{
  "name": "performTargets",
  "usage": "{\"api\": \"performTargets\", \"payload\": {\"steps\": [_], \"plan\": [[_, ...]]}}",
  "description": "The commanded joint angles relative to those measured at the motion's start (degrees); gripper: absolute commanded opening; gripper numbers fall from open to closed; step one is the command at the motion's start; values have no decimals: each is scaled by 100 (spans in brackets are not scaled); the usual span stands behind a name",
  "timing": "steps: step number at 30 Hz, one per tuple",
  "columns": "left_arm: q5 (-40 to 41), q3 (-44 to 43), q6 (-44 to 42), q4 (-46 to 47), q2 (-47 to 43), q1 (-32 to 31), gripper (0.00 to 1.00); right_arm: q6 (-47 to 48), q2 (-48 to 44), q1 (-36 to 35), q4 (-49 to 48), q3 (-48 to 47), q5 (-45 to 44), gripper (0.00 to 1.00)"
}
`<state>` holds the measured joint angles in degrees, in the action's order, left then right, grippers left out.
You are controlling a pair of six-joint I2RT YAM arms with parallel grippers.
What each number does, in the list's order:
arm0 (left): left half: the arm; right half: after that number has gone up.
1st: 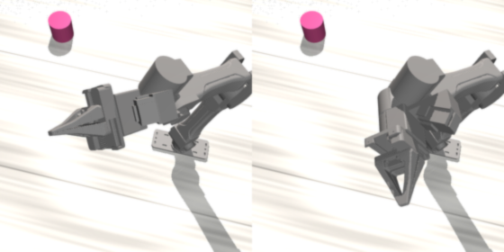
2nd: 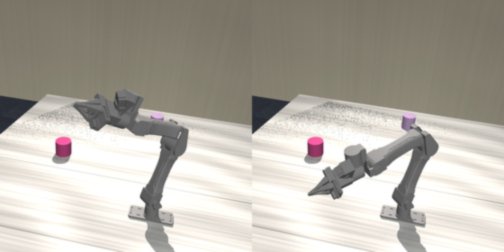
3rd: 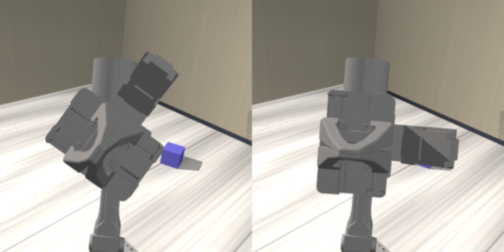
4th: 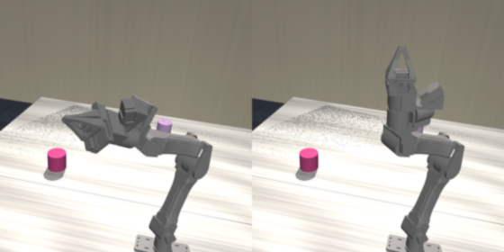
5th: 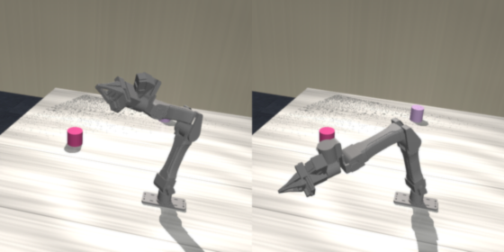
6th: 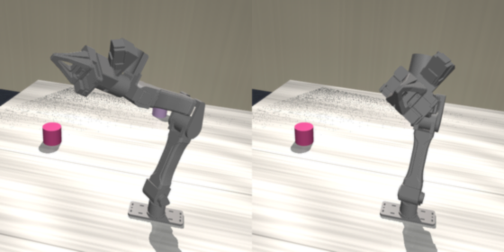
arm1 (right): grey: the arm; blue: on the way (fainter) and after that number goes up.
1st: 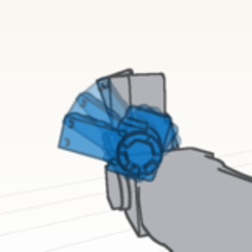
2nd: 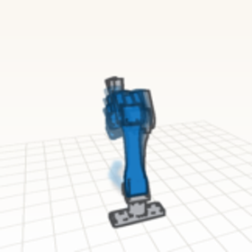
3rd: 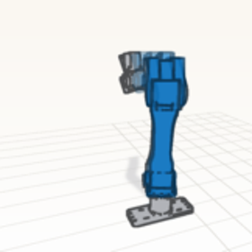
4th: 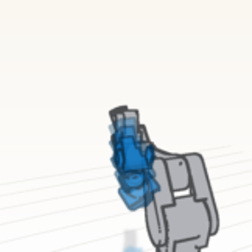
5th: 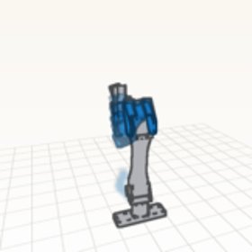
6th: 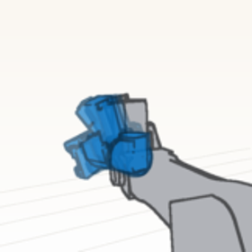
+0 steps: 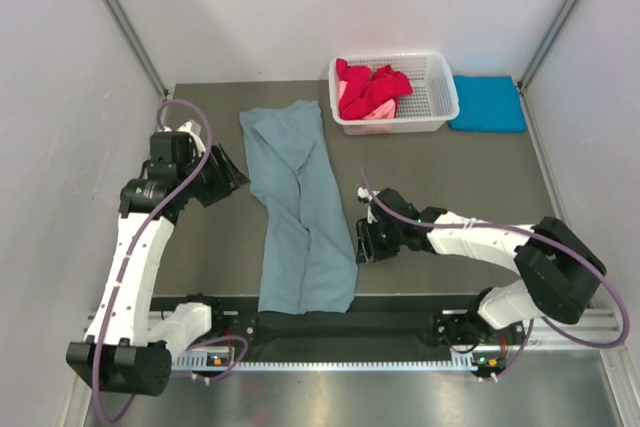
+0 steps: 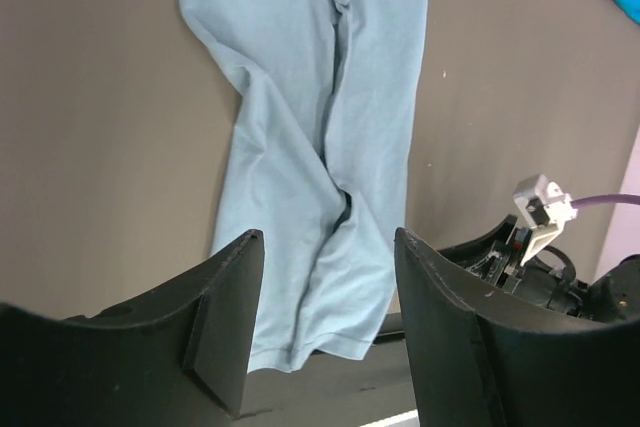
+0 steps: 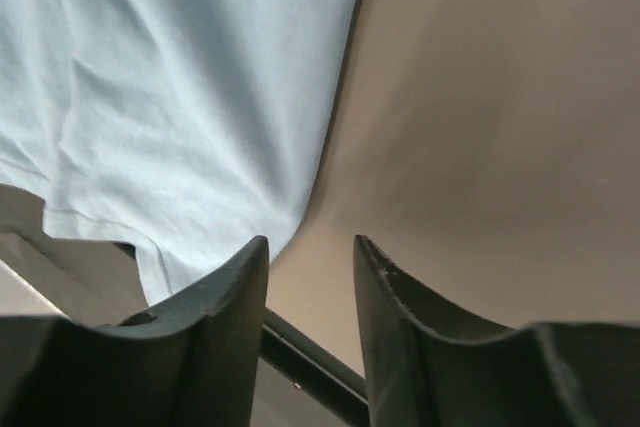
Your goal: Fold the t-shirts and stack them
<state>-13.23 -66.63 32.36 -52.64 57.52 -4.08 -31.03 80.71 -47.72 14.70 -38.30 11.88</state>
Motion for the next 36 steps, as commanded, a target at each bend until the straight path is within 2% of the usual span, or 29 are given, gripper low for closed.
{"api": "performTargets", "payload": {"steps": [1,6,8,12,16,21,25,28,36], "plan": [[-242,71,244,763,286,-5,61,587,58,263,243,-790,7,41],[5,62,96,1483,979,3,62,1273,663,439,569,-1959,-458,45],[22,45,-1,1993,1426,12,62,1467,972,492,639,-2689,-608,50],[373,-60,-343,2714,2096,21,65,1582,2016,668,789,-3989,-643,54],[647,-210,-651,3277,2799,91,70,1845,2835,685,798,-5376,-1037,54],[629,-876,-1204,3402,3941,197,56,2206,4133,677,1025,-6846,-1617,52],[734,-1290,-1267,3331,4539,83,55,2574,5032,685,1561,-8373,-1979,53],[1216,-1553,-1434,3296,4952,-171,55,2733,5490,694,1720,-8842,-2058,53],[1561,-2477,-1075,2733,6235,-287,56,2787,6139,756,1527,-9054,-1742,54]]}}
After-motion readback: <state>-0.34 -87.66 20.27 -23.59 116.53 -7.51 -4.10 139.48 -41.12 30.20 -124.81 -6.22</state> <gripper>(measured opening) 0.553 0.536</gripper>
